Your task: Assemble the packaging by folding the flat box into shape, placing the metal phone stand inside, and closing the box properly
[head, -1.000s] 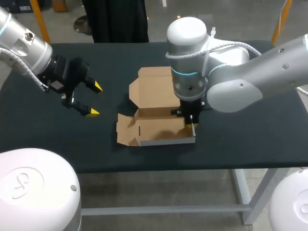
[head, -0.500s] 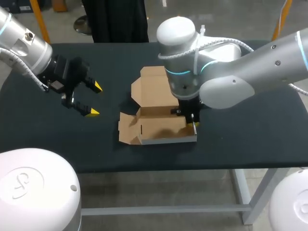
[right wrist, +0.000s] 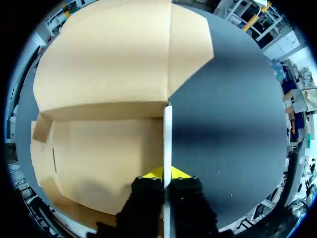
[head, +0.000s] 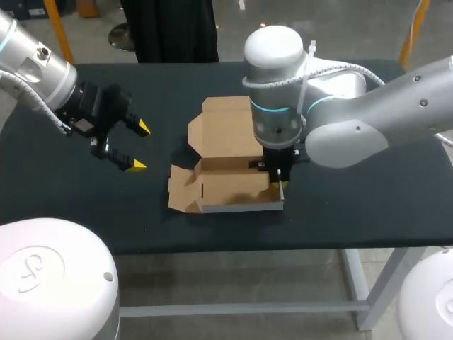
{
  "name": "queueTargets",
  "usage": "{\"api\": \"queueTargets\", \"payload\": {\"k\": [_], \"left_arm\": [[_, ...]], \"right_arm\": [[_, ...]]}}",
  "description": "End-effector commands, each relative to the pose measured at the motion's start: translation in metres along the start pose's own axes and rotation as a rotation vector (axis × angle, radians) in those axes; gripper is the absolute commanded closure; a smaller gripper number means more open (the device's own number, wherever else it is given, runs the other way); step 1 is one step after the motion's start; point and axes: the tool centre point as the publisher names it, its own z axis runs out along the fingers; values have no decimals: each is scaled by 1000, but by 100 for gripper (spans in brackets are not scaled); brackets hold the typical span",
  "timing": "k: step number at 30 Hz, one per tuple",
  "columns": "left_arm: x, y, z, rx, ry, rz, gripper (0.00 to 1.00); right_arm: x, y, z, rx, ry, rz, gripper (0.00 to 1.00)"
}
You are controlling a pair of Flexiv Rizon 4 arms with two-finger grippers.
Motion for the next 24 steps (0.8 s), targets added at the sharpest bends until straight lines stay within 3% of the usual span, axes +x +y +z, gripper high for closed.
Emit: {"api": "queueTargets", "payload": {"k": [1,10,24], "left_arm": [[0,-1,-1,-5,2,-1,0],[0,-1,-1,-5,2,-1,0],[0,-1,-1,-5,2,-1,0]], "right_arm": [[-7,-7,-2,-39,101,-7,100],[0,-4,0,-29,138,-30,100],[6,-1,3,6,120,-25,100]]}}
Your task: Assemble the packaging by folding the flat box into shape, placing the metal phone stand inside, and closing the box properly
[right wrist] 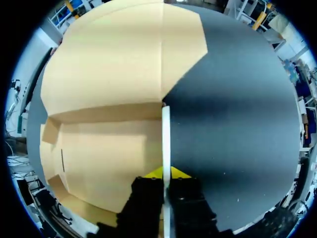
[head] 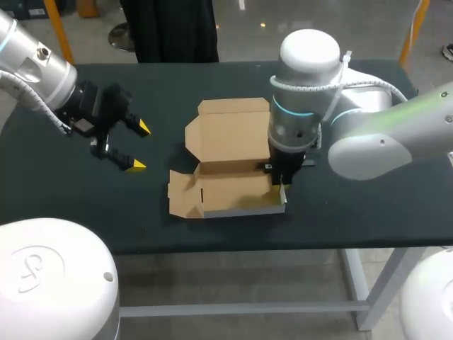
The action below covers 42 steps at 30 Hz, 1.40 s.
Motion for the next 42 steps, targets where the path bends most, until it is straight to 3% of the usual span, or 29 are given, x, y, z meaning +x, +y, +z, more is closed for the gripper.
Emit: {"api": "queueTargets", "payload": {"k": [1,27,30,32,34,37,42], "left_arm": [[0,-1,-1,-5,2,-1,0],[-1,-1,-1,-11,6,-26,0],[1,3,3,4,-26,-164,0],[3,4,3,9,-72,-346,0],[3,3,4,-7,-119,-586,0],[3,10,8,-37,-126,-887,0],[11,24,17,-38,-131,-1219,0]], "right_arm": [[4,4,0,20,-11,2,100],[4,4,0,31,-8,13,100],[4,4,0,31,-8,13,100],[4,4,0,31,-8,13,100],[4,4,0,31,-8,13,100],[4,4,0,31,-8,13,100],[4,4,0,31,-8,13,100]]}}
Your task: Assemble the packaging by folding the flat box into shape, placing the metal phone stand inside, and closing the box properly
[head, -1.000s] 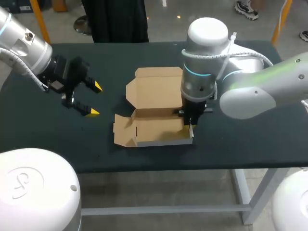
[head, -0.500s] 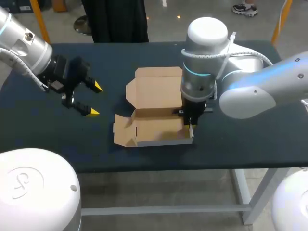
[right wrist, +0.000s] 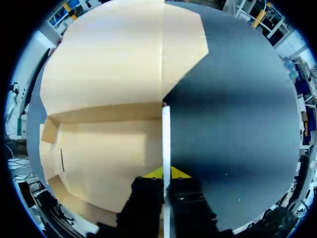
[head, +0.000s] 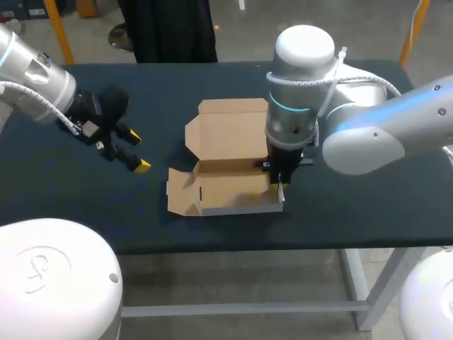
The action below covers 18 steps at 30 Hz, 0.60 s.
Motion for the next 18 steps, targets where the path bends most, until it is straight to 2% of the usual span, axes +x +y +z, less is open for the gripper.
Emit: {"api": "queueTargets", "payload": {"k": [1,4,8,9,18], "left_arm": [[5,11,9,-40,-84,-844,0],[5,17,13,-41,-62,-942,0],[3,20,17,-65,-87,-1059,0],[3,21,18,-87,-122,-1066,0],[3,21,18,-87,-122,-1066,0]], "right_arm": [[1,2,0,7,-3,-1,100],[1,2,0,7,-3,-1,100],[1,2,0,7,-3,-1,100],[1,2,0,7,-3,-1,100],[1,2,0,7,-3,-1,100]]}}
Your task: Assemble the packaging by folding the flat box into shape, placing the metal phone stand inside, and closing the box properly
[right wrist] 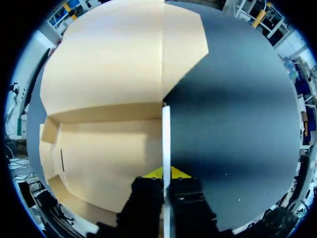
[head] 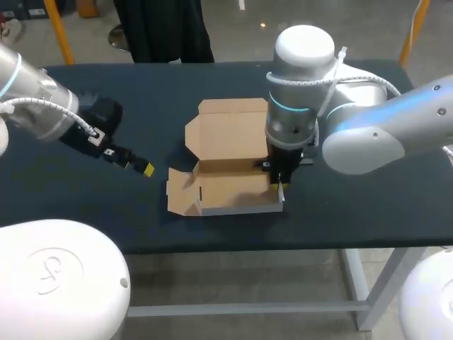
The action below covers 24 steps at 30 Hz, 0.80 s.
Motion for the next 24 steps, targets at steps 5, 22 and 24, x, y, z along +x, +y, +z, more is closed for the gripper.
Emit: {"api": "queueTargets", "payload": {"k": [5,22,24], "left_arm": [[3,-4,0,-57,-77,-483,0],[-33,-7,56,-9,135,-682,0],[-34,-6,64,-10,157,-667,0]], "right_arm": [[1,2,-1,6,-3,-1,100],[1,2,-1,6,-3,-1,100],[1,2,-1,6,-3,-1,100]]}}
